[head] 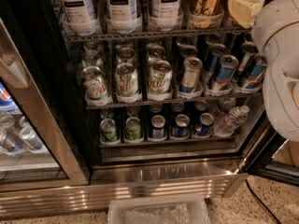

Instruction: Pick coke can from top shelf of fridge

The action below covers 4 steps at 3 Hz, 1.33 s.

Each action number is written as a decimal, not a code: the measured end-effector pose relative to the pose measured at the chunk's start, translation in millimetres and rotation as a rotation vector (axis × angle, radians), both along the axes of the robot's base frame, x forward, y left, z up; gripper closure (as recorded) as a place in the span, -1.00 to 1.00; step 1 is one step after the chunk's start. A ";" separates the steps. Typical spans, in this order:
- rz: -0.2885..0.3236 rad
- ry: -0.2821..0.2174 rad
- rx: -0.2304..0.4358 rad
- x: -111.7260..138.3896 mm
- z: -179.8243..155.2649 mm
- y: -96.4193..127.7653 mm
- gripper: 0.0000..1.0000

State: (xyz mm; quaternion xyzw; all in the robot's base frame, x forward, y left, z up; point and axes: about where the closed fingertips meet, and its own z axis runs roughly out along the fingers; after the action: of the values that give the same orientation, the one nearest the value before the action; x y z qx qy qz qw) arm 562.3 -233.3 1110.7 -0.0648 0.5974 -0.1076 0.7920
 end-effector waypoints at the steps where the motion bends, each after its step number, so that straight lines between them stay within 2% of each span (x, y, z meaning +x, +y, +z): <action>1: -0.004 0.001 0.000 0.2 0.1 -1.5 -0.38; 3: 0.026 0.032 0.015 8.1 -4.6 0.7 -0.36; 4: 0.041 0.038 0.022 11.8 -4.6 3.2 -0.26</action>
Offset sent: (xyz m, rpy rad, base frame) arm 0.0082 -0.0041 -0.0075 0.0185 0.0402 0.0184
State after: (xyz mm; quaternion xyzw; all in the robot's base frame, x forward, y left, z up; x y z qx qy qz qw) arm 574.1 -230.1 1106.1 -0.0704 0.6119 -0.0837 0.7833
